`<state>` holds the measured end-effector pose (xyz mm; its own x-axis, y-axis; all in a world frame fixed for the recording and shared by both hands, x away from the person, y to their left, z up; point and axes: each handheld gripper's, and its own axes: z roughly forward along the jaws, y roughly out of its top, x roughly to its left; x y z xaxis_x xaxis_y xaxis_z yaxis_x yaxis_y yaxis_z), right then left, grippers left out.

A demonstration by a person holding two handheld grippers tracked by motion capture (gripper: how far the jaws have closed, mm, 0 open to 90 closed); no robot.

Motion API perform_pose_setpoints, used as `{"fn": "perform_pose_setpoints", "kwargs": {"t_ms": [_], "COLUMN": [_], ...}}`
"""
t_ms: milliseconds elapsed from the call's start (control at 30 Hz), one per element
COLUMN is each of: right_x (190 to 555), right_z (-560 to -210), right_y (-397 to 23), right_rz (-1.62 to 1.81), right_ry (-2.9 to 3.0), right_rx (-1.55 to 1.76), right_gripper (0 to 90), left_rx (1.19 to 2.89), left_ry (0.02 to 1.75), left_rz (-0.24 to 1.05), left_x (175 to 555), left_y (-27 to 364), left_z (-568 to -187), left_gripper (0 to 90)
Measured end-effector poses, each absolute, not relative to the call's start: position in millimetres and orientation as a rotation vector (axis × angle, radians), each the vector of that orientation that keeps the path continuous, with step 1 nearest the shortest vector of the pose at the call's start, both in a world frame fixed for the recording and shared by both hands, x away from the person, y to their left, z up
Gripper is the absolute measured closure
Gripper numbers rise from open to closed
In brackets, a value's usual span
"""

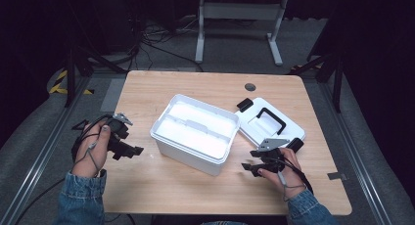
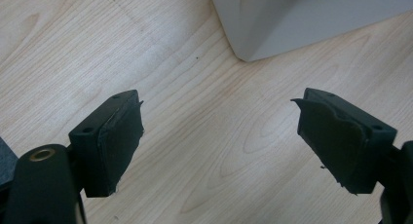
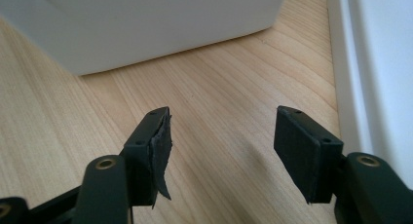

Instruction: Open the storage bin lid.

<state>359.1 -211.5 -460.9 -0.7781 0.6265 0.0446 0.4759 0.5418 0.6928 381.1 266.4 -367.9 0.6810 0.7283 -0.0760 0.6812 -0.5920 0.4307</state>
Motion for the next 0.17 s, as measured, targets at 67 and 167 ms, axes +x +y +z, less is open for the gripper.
{"fn": "perform_pose_setpoints", "kwargs": {"t_ms": [67, 167], "right_x": [359.2, 359.0], "right_z": [-461.7, -464.2], "right_y": [-211.3, -210.8], "right_rz": [1.058, 1.057], "right_ry": [2.567, 2.563], "right_rx": [0.928, 0.920], "right_gripper": [39.8, 39.8], "left_rx": [2.467, 2.471], "left_ry": [1.091, 1.089], "left_rz": [0.157, 0.154], "left_x": [381.6, 382.6], "left_y": [266.5, 265.3], "left_z": [-367.9, -367.9], "left_gripper": [17.4, 17.4]}}
